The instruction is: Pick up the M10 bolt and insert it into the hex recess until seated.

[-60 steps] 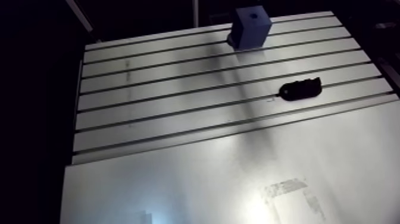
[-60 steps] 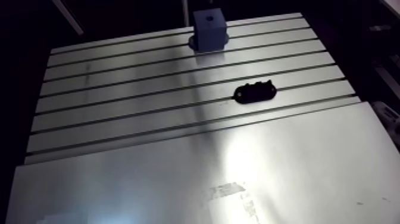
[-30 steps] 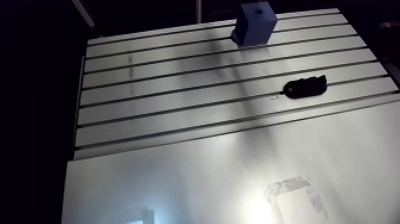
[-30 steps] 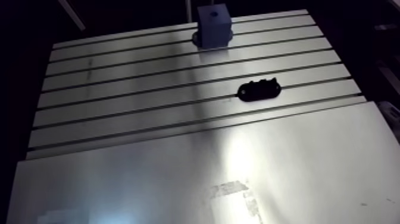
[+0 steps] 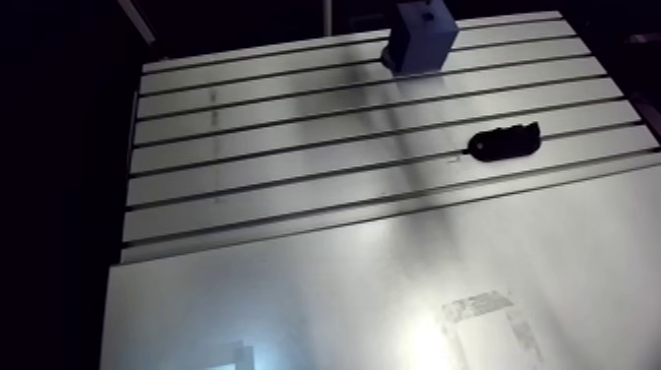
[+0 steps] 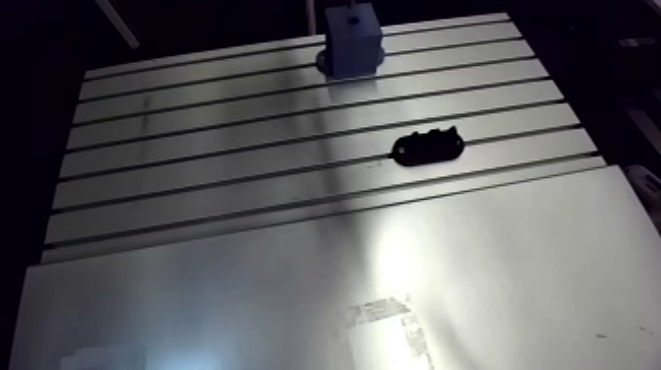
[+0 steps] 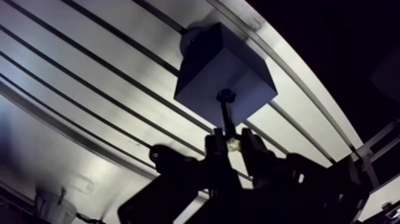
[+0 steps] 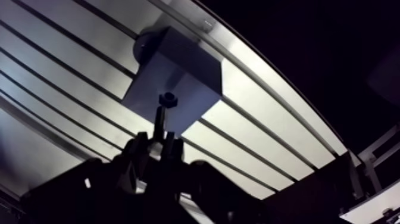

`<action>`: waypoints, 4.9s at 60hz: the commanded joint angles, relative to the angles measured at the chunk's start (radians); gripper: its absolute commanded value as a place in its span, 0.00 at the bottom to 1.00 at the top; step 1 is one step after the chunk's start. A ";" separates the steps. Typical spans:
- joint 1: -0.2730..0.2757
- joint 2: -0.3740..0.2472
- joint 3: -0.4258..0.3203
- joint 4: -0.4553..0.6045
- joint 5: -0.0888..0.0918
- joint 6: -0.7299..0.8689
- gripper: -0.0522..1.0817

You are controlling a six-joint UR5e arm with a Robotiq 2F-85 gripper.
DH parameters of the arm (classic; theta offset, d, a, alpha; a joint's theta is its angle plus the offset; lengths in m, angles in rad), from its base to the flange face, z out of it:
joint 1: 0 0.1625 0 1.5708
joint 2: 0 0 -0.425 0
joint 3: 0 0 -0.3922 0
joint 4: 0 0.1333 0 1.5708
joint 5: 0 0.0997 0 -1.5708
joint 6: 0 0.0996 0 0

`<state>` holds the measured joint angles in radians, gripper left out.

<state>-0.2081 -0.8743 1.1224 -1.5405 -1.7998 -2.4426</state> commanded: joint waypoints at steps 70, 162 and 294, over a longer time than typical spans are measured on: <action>-0.005 0.021 0.021 -0.037 -0.005 -0.007 0.81; -0.005 0.021 0.030 -0.040 -0.003 -0.008 0.81; -0.001 0.027 0.047 -0.047 -0.005 -0.008 0.80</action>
<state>-0.2103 -0.8486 1.1588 -1.5846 -1.8050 -2.4508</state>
